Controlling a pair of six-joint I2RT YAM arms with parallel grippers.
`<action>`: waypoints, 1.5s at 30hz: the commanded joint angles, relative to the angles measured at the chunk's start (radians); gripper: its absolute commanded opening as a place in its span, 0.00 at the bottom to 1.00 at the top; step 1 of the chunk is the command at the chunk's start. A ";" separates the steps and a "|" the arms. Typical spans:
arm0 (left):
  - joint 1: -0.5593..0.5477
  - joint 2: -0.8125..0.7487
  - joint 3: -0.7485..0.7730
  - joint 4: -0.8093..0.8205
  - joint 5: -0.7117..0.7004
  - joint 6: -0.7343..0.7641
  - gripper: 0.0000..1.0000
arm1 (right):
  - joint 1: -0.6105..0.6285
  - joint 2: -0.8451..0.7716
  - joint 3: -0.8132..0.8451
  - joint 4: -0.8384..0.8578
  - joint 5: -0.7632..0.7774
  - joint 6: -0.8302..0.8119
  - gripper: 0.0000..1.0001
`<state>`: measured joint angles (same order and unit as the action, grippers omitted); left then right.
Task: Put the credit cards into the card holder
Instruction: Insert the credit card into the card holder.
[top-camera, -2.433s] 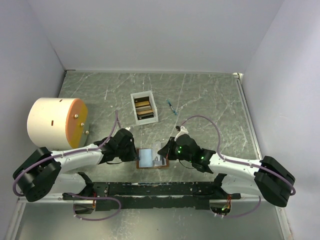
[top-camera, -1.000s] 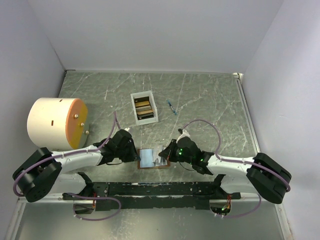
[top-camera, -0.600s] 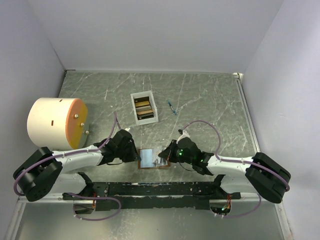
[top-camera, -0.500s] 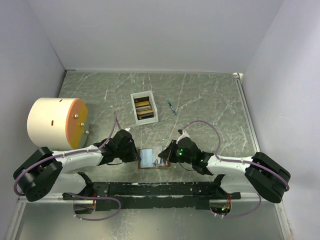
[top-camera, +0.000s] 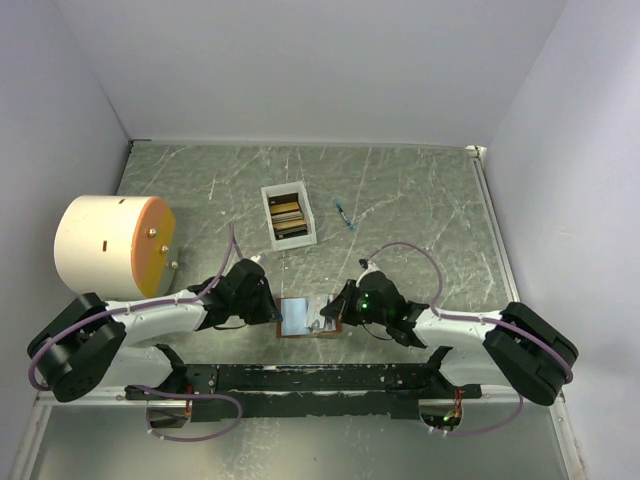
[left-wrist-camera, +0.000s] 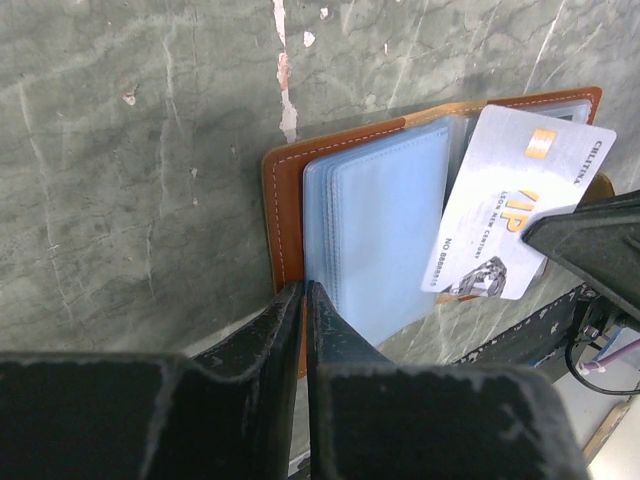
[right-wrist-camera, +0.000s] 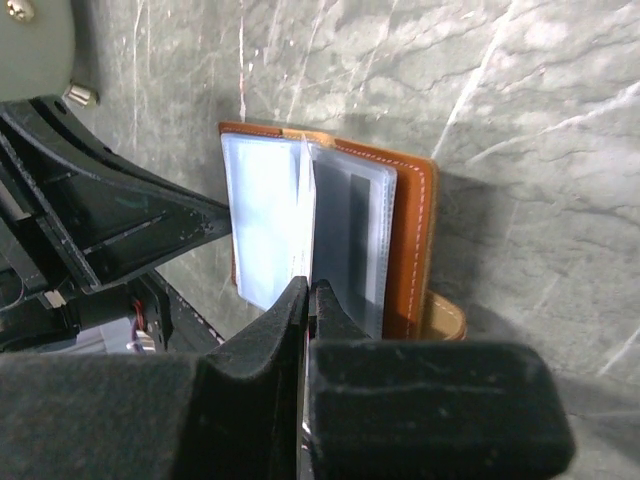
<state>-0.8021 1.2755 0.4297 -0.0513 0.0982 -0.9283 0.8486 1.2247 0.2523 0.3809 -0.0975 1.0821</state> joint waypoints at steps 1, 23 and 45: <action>-0.009 0.023 -0.009 -0.055 -0.023 0.013 0.17 | -0.036 -0.002 -0.004 -0.051 -0.033 -0.033 0.00; -0.010 0.022 -0.021 -0.039 -0.034 0.009 0.18 | -0.036 0.091 0.033 -0.039 -0.111 -0.070 0.00; -0.012 0.016 -0.020 -0.023 -0.020 0.002 0.18 | -0.039 0.185 0.095 -0.082 -0.151 -0.134 0.00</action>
<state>-0.8032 1.2831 0.4335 -0.0467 0.0963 -0.9287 0.8127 1.3724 0.3325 0.3542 -0.2543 0.9909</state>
